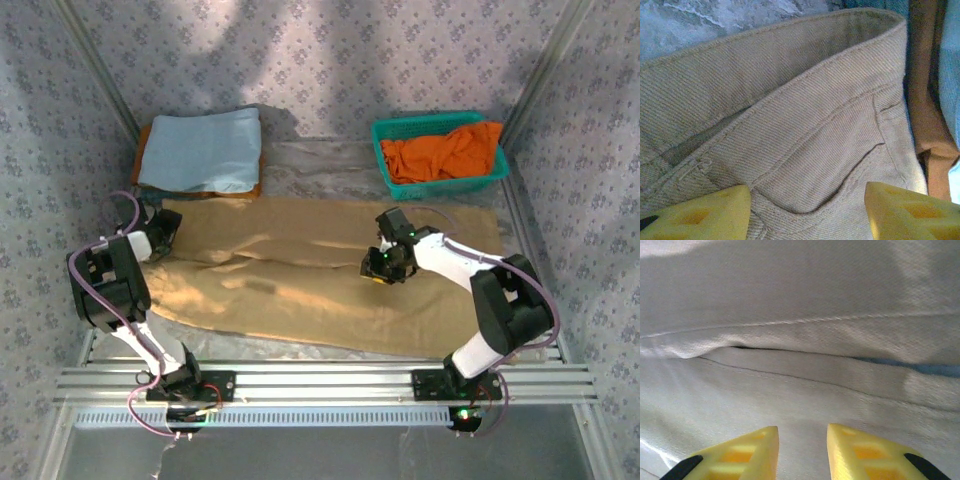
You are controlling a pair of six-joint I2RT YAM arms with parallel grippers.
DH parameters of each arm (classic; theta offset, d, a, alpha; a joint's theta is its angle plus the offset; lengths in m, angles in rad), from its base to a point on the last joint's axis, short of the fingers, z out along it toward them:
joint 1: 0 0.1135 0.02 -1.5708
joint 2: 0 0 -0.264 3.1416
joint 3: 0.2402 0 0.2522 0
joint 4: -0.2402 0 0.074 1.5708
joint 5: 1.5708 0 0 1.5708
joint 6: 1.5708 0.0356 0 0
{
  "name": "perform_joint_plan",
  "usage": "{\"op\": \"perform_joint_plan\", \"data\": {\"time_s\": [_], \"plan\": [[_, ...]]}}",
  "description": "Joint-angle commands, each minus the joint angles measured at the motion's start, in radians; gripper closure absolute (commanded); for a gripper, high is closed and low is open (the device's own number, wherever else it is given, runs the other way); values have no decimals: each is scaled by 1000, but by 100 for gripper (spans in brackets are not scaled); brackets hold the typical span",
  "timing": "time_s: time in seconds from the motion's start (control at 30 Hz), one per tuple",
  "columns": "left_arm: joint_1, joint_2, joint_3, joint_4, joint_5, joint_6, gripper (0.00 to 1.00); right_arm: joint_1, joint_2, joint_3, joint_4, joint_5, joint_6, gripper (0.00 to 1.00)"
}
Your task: Fold and stack the trousers
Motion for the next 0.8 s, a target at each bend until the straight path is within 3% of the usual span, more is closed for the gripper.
{"op": "perform_joint_plan", "data": {"time_s": [0.0,0.2,0.37,0.57,0.67,0.77], "plan": [[29,-40,-104,-70,-103,4,29,-37,-47,-35,-48,-10,-21,64],[23,-246,-73,-277,-102,39,11,-19,-124,-28,-99,8,-20,62],[-12,-424,-114,-459,-137,29,10,-18,-198,-70,-117,32,-7,63],[-14,-387,-252,-284,-87,45,13,-22,-225,-102,-112,21,3,70],[32,-306,-284,-173,-77,31,14,-13,-235,-101,-116,22,7,75],[87,-273,-320,-170,-84,-15,15,-7,-250,-98,-124,26,12,77]]}}
